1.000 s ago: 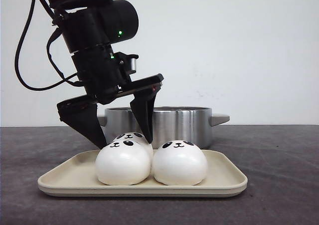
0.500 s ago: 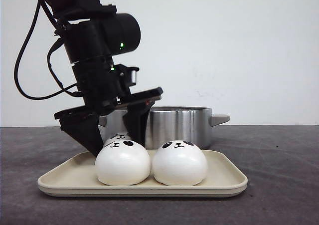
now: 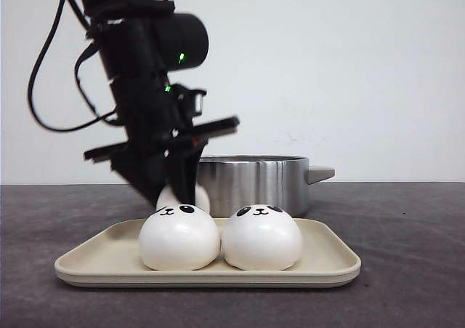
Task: Steam buns
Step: 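Close the left gripper on the bun and lift it over the pot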
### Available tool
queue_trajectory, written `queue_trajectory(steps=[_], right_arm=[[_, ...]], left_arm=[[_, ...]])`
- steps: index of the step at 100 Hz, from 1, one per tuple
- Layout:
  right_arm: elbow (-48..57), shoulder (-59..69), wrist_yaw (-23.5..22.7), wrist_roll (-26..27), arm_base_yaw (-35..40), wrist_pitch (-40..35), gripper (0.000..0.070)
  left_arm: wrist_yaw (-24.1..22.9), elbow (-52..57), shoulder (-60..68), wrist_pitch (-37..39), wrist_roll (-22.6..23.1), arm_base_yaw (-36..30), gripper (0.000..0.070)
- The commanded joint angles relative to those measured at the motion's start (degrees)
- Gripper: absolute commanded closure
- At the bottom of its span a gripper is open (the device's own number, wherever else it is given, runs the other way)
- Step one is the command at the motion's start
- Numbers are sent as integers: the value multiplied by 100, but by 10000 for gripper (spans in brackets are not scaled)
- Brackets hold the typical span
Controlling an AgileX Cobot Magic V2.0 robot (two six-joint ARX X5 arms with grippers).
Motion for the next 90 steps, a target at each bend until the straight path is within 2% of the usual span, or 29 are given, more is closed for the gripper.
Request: queue_trajectory(steps=[1, 9, 25, 38, 52, 60, 75, 90], right_arm=[[129, 46, 2, 61, 57, 39, 698], [129, 46, 0, 61, 57, 37, 698], [129, 46, 2, 59, 57, 42, 698], [129, 46, 2, 59, 57, 66, 698], [129, 46, 2, 59, 57, 68, 698], [129, 46, 4, 59, 57, 74, 698], [129, 46, 2, 57, 57, 125, 698], [129, 46, 2, 37, 57, 142, 698]], left_arm=[[57, 293, 17, -155, 247, -87, 700], [142, 553, -22, -424, 404, -149, 700], [649, 1119, -33, -1097, 776, -258, 700], [695, 1545, -37, -1397, 975, -341, 700], [682, 2015, -37, -1281, 973, -337, 700], [518, 2245, -37, -1062, 973, -302, 700], [-216, 2468, -35, -382, 970, -175, 700], [-507, 2468, -22, 341, 970, 48, 700]])
